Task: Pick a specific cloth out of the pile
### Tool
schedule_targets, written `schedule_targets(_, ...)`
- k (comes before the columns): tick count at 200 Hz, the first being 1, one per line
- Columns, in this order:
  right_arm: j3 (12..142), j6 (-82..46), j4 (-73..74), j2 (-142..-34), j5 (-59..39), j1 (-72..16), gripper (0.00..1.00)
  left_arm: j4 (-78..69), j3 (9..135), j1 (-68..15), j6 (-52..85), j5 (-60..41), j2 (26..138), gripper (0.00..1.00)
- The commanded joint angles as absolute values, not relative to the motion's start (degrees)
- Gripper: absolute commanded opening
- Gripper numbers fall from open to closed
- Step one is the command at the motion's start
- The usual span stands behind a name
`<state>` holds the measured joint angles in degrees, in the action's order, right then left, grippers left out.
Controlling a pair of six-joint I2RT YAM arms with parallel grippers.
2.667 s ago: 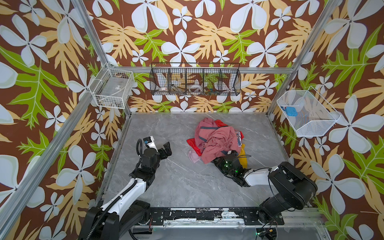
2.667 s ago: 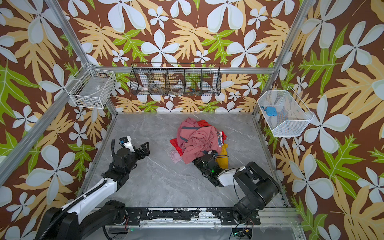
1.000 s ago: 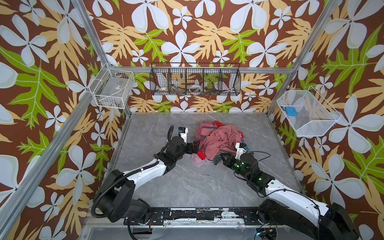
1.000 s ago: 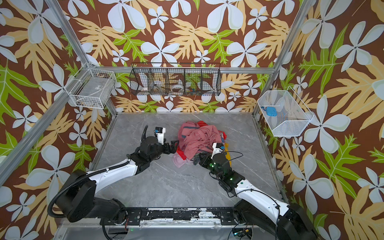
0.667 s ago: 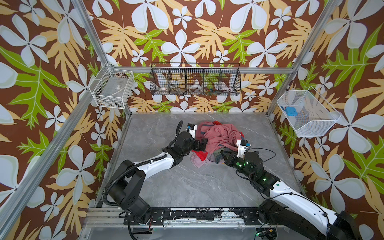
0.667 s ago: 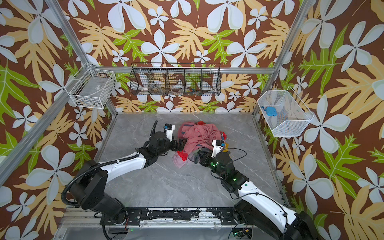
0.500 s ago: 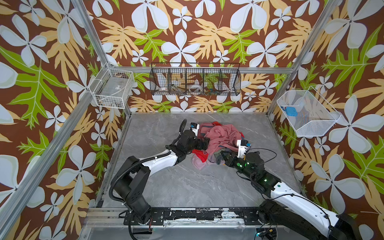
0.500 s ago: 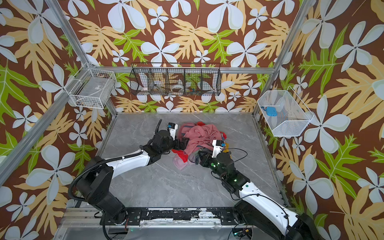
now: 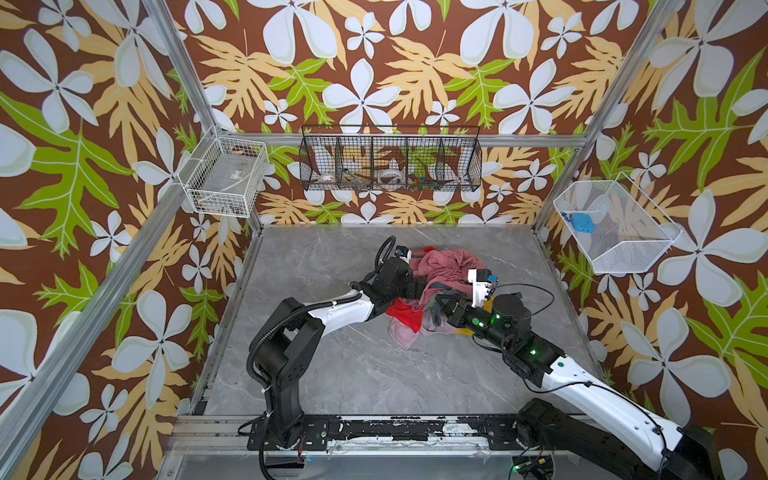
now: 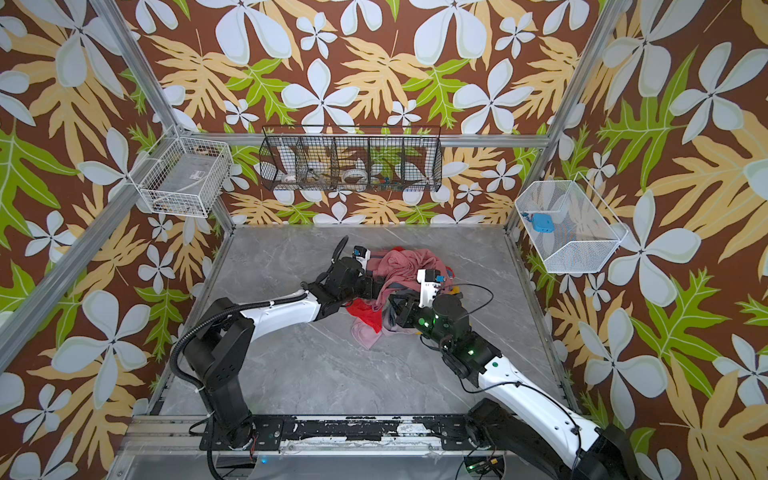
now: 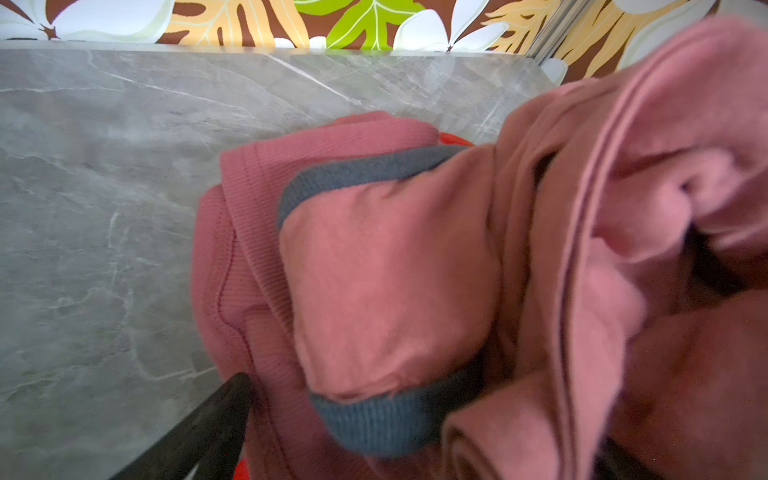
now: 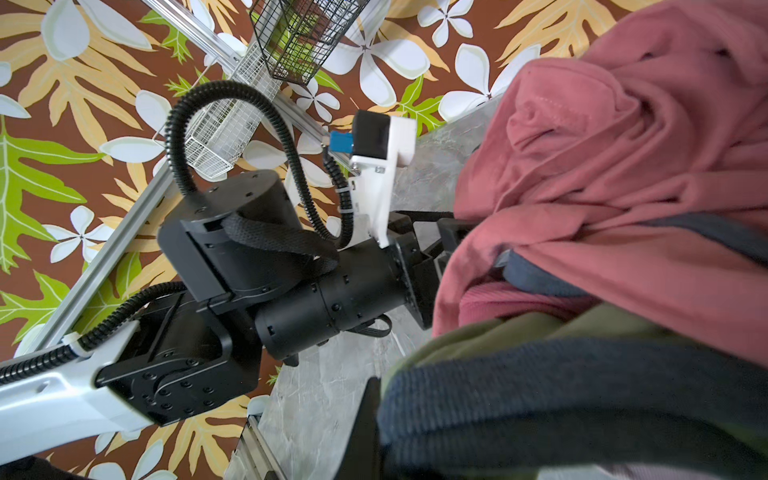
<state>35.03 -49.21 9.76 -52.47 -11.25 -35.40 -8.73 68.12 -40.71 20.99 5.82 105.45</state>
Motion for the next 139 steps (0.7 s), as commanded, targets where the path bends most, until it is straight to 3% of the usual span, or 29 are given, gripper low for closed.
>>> schedule_targets(1,37.4,-47.2,15.5,-52.1,-15.5,-35.7,0.00,-4.2,69.1,-40.9,21.3,8.7,106.7,1.00)
schedule_targets(139,47.5,-42.2,10.1,-51.6,-15.5,-35.6,0.00,-0.1,73.1,-40.9,20.8,10.9,110.1,1.00)
